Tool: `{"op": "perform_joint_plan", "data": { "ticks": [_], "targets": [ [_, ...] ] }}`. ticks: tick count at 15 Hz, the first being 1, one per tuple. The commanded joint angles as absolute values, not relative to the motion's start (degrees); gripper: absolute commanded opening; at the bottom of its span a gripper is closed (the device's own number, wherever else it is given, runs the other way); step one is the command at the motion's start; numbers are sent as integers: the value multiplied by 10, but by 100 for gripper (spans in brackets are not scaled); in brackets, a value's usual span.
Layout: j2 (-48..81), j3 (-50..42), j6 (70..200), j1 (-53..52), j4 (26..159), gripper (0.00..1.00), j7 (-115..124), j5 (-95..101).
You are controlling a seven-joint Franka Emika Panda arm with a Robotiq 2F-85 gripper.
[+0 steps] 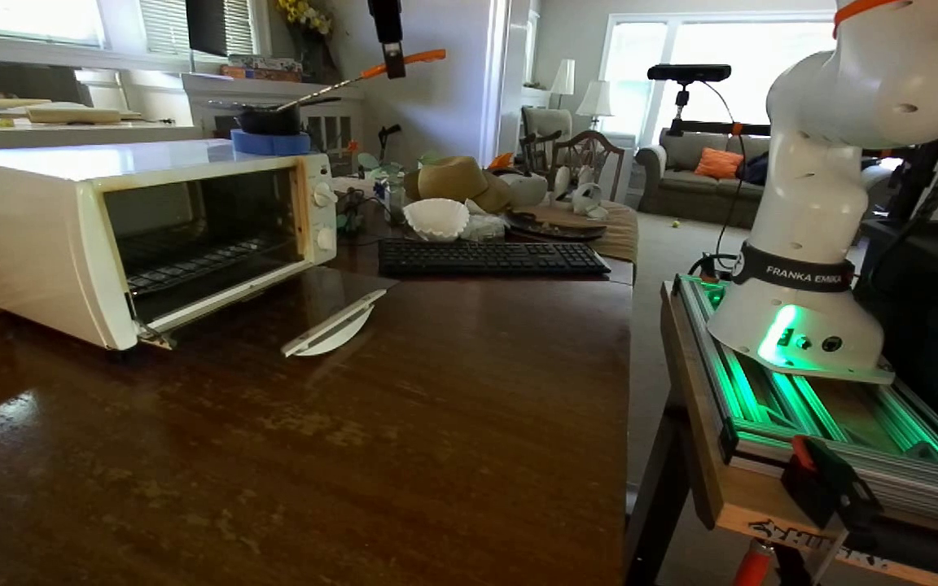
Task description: Use the fish slice to place the glass objects on top of the white oven.
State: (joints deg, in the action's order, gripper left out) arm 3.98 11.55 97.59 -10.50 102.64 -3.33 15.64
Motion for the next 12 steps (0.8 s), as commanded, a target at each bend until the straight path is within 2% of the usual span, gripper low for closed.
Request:
{"op": "perform_joint_plan", "data": {
  "ticks": [1, 5, 6, 12],
  "targets": [
    [42, 112, 974, -109, 1024, 22, -33, 156],
    [41, 112, 974, -109, 1025, 22, -33, 156],
    [40, 112, 974, -109, 1025, 6, -33, 156],
    [63, 111, 996, -109, 1009, 6, -29, 167]
  ]
}}
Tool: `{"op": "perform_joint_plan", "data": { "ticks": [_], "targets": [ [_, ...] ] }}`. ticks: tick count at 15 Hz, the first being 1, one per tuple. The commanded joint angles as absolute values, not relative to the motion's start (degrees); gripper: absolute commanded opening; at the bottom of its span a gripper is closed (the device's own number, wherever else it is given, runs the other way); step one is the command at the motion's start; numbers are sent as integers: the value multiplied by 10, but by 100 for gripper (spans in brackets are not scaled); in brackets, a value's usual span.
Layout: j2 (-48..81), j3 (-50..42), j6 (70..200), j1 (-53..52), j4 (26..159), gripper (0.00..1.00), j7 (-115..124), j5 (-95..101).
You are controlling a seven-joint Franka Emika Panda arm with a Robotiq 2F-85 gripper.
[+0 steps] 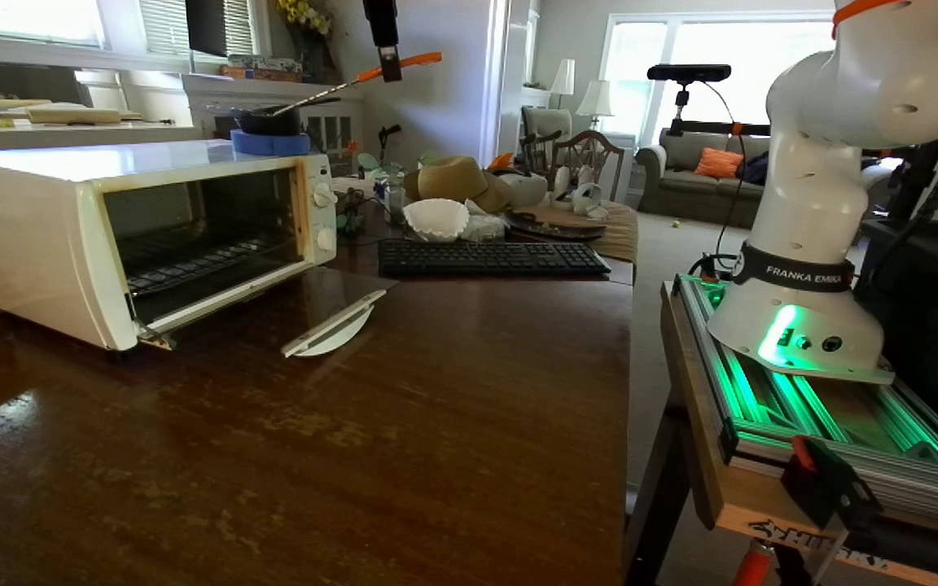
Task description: Use the fish slice to place the glass objects on top of the white oven.
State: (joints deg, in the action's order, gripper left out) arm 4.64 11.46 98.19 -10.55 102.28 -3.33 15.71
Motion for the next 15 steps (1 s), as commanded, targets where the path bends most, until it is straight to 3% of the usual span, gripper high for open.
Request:
{"op": "perform_joint_plan", "data": {
  "ticks": [1, 15],
  "targets": [
    [67, 110, 1005, -110, 1009, 6, -24, 171],
    [112, 98, 1076, -106, 1010, 6, -38, 145]
  ]
}}
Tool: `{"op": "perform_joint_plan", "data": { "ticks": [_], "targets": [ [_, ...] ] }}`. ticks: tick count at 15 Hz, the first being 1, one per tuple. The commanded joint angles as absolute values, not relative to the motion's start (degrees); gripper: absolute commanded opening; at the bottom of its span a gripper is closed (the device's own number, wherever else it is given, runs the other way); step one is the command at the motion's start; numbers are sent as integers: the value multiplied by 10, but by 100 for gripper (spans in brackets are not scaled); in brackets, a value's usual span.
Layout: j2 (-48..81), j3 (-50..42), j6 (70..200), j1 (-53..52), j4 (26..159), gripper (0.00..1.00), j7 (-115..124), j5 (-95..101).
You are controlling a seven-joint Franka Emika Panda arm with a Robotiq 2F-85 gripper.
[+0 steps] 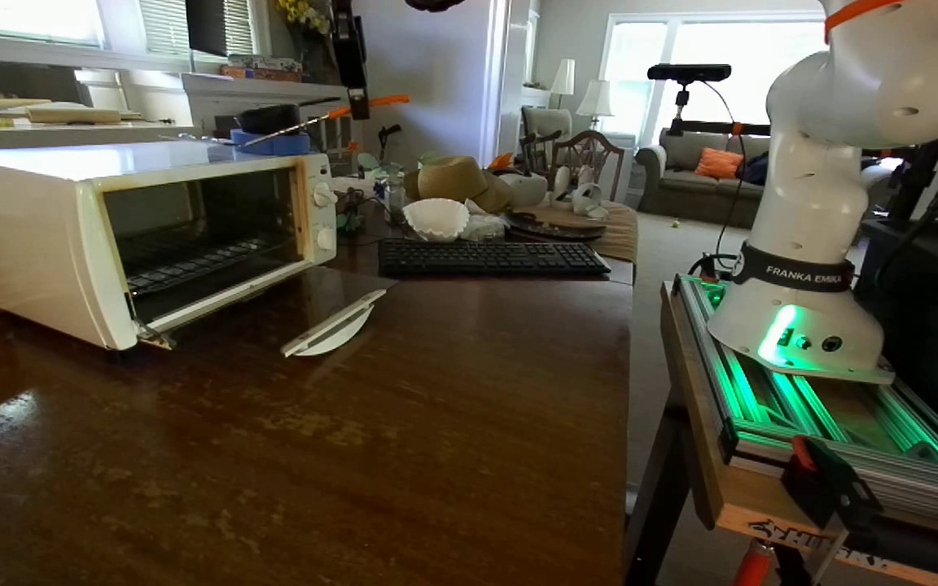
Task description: Use the fish slice to place the glass objects on top of the white oven.
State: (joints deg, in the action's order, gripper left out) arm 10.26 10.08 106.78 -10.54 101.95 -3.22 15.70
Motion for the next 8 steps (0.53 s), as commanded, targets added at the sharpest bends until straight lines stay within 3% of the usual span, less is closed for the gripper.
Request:
{"op": "perform_joint_plan", "data": {
  "ticks": [1, 8],
  "targets": [
    [113, 98, 1076, -106, 1010, 6, -39, 143],
    [112, 99, 1087, -99, 1007, 6, -60, 86]
  ]
}}
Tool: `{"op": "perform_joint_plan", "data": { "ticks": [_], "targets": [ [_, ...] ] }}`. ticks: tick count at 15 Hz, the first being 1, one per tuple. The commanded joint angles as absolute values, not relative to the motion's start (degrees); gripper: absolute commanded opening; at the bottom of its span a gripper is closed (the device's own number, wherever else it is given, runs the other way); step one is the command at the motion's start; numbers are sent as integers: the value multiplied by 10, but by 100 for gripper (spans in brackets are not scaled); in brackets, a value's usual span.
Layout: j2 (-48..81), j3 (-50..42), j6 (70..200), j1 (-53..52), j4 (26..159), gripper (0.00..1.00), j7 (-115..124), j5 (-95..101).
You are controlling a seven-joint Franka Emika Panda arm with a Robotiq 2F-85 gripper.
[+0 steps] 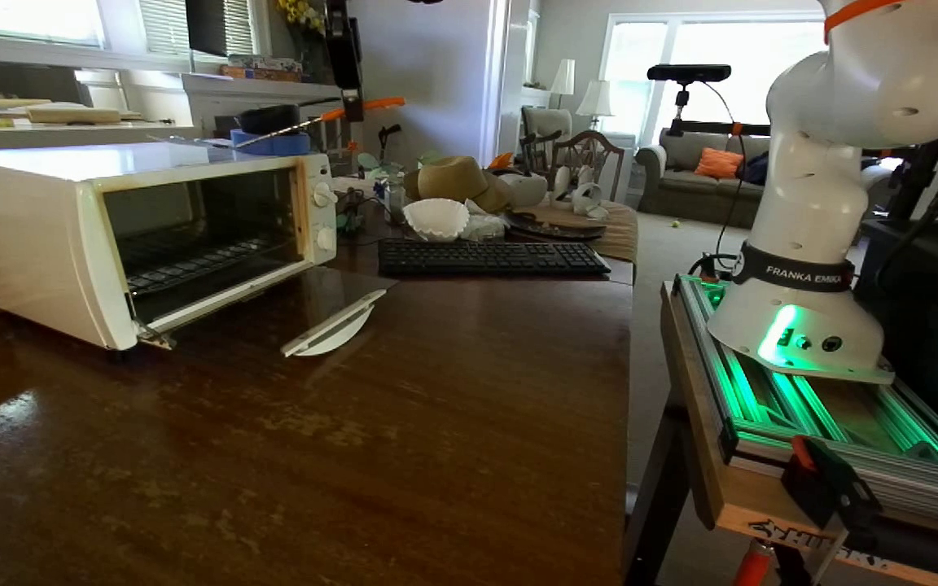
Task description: Use the fish slice to place the glass objects on top of the white oven.
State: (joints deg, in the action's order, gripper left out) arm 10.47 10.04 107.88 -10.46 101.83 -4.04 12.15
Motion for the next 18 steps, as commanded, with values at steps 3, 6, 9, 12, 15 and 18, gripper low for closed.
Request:
{"op": "perform_joint_plan", "data": {
  "ticks": [3, 6, 9, 12, 15, 18],
  "targets": [
    [112, 99, 1086, -94, 1006, 6, -73, 58],
    [112, 98, 1083, -90, 1003, 6, -84, 36],
    [113, 97, 1078, -91, 1002, 6, -86, 37],
    [103, 98, 1055, -101, 1002, 6, -70, 72],
    [71, 103, 1028, -113, 1011, 6, -73, 111],
    [30, 117, 1020, -125, 1045, 6, -104, 157]
  ]
}}
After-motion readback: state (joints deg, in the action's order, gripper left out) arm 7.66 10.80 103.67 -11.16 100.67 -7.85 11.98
